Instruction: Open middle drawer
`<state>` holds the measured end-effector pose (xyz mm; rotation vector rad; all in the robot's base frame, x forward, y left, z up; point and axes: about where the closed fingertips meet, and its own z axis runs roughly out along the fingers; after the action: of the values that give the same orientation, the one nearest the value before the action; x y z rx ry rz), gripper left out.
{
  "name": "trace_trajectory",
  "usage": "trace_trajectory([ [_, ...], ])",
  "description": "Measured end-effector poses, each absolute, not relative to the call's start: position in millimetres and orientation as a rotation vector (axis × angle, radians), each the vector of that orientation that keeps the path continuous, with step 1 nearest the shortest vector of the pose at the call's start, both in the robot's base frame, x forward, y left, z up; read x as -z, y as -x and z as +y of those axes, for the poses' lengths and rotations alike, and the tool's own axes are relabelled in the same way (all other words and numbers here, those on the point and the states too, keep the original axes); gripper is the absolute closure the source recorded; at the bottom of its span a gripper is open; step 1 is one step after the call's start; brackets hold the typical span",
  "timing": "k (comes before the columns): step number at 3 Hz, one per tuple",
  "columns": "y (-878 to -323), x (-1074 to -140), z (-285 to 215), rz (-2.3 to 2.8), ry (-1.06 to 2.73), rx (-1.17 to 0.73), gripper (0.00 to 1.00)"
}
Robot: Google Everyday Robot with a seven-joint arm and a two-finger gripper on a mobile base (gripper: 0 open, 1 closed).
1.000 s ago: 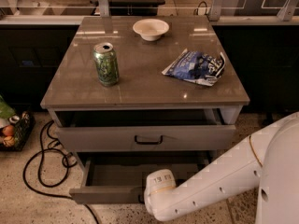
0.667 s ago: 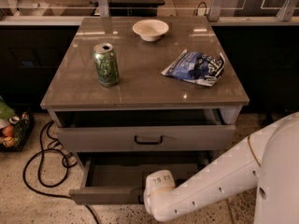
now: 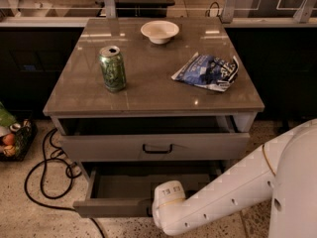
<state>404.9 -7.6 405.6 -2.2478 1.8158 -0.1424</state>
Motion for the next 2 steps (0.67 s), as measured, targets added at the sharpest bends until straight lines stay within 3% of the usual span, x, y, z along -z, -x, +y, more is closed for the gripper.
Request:
trace_trajectory([
  [2, -403.9, -404.5, -7.7, 1.816, 2.25, 0.14, 0.13],
])
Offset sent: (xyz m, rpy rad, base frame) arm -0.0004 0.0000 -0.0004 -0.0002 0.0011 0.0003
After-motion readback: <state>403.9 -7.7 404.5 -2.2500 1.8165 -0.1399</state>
